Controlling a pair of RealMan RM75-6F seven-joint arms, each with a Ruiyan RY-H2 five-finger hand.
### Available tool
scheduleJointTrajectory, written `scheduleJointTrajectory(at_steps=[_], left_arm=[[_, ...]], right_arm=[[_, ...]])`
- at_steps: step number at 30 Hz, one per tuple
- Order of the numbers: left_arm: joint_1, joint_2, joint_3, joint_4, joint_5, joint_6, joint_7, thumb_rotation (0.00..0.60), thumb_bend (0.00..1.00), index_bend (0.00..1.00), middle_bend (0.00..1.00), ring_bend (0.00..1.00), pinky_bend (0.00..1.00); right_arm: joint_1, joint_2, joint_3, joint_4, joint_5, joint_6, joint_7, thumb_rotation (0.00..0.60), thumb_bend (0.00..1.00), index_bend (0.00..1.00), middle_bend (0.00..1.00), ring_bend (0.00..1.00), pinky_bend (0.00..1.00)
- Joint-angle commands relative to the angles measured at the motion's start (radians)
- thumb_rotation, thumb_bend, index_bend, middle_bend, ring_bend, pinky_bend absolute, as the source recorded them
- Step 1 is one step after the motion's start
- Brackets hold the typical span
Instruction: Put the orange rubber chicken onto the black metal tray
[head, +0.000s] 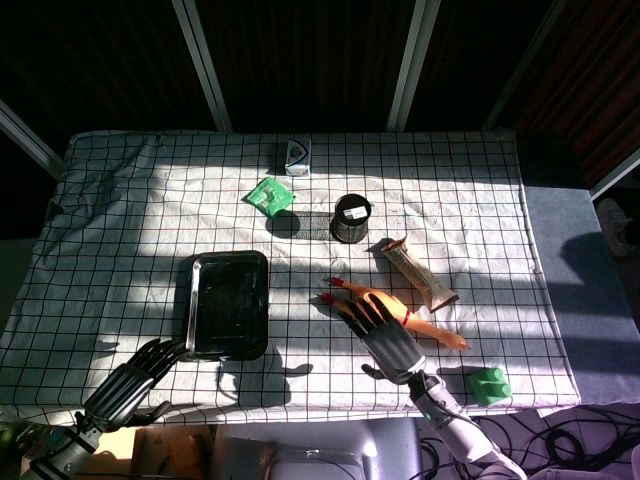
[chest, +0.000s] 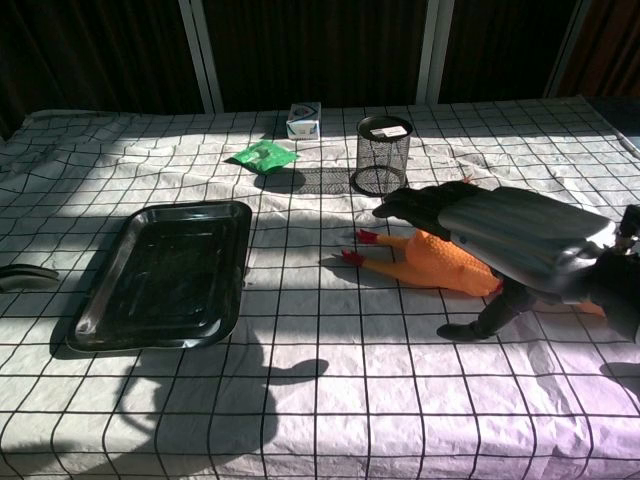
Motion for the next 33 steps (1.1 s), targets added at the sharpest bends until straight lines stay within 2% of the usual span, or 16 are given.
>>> scheduleJointTrajectory(at_steps=[1,9,14,19,26,33], left_arm=[[0.004,0.005,0.002,0.007,-0.004,0.012,-0.015,0.600,0.38,0.00,0.00,0.00,0.00],[0.016,0.015,-0.004,0.009,-0.009,0.049,-0.007,0.600,0.38,0.00,0.00,0.00,0.00],[0.022,0.019,-0.005,0.011,-0.003,0.075,-0.023,0.600,0.38,0.00,0.00,0.00,0.00],[0.021,0.010,-0.006,0.031,0.014,0.095,-0.052,0.600,0.38,0.00,0.00,0.00,0.00],[0.014,-0.004,-0.007,0.057,0.032,0.115,-0.096,0.600,0.38,0.00,0.00,0.00,0.00],[0.016,-0.009,-0.010,0.073,0.033,0.134,-0.115,0.600,0.37,0.00,0.00,0.00,0.00]], right_arm=[[0.000,-0.002,-0.005,0.000,0.009,0.008,-0.013,0.600,0.12,0.00,0.00,0.00,0.02],[-0.050,0.048,-0.019,0.001,0.067,0.096,-0.071,0.600,0.12,0.00,0.00,0.00,0.02],[-0.081,0.088,-0.021,0.068,0.138,0.112,-0.044,0.600,0.12,0.00,0.00,0.00,0.02],[-0.084,0.089,-0.013,0.140,0.174,0.093,0.021,0.600,0.14,0.00,0.00,0.00,0.02],[-0.047,0.036,0.013,0.247,0.234,0.039,0.018,0.600,0.21,0.09,0.00,0.00,0.02],[-0.017,-0.003,0.004,0.262,0.218,0.036,-0.021,0.600,0.26,0.22,0.00,0.00,0.03]])
